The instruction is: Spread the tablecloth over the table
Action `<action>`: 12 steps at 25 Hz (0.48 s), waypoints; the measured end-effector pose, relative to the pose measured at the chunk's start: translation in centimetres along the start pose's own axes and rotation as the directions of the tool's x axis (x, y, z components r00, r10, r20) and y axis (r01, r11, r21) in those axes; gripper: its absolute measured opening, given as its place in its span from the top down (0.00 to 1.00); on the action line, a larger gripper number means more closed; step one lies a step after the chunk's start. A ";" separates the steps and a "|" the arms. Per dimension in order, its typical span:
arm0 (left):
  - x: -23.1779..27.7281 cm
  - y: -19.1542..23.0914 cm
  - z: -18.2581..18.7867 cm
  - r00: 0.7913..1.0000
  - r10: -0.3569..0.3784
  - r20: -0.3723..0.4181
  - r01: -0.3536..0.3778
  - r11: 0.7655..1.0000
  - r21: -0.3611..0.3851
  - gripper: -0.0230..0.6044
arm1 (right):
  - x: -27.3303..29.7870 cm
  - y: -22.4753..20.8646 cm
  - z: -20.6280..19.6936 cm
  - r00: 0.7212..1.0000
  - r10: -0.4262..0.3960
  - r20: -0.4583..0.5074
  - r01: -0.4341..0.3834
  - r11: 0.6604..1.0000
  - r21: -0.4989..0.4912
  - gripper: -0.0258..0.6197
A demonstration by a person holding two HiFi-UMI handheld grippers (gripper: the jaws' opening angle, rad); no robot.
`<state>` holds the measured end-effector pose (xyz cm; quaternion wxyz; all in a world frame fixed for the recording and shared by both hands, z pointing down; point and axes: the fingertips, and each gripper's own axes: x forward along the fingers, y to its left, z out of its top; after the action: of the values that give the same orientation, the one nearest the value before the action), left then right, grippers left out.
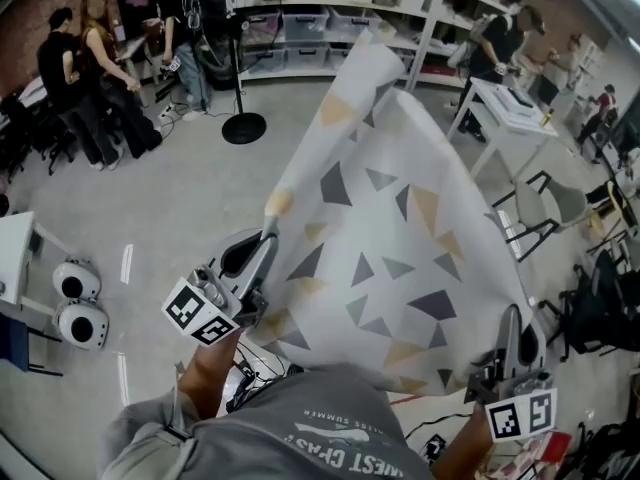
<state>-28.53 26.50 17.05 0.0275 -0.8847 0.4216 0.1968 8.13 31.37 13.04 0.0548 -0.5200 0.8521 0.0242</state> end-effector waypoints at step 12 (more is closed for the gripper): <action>7.7 -3.6 -1.6 0.996 0.084 -0.020 -0.083 0.995 0.051 0.93 | 2.8 -10.4 0.8 0.995 0.092 0.032 -0.094 0.994 0.051 0.94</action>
<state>-20.99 22.82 15.22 0.0370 -0.8675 0.4633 0.1775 16.17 24.26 12.03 0.0797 -0.4777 0.8748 0.0122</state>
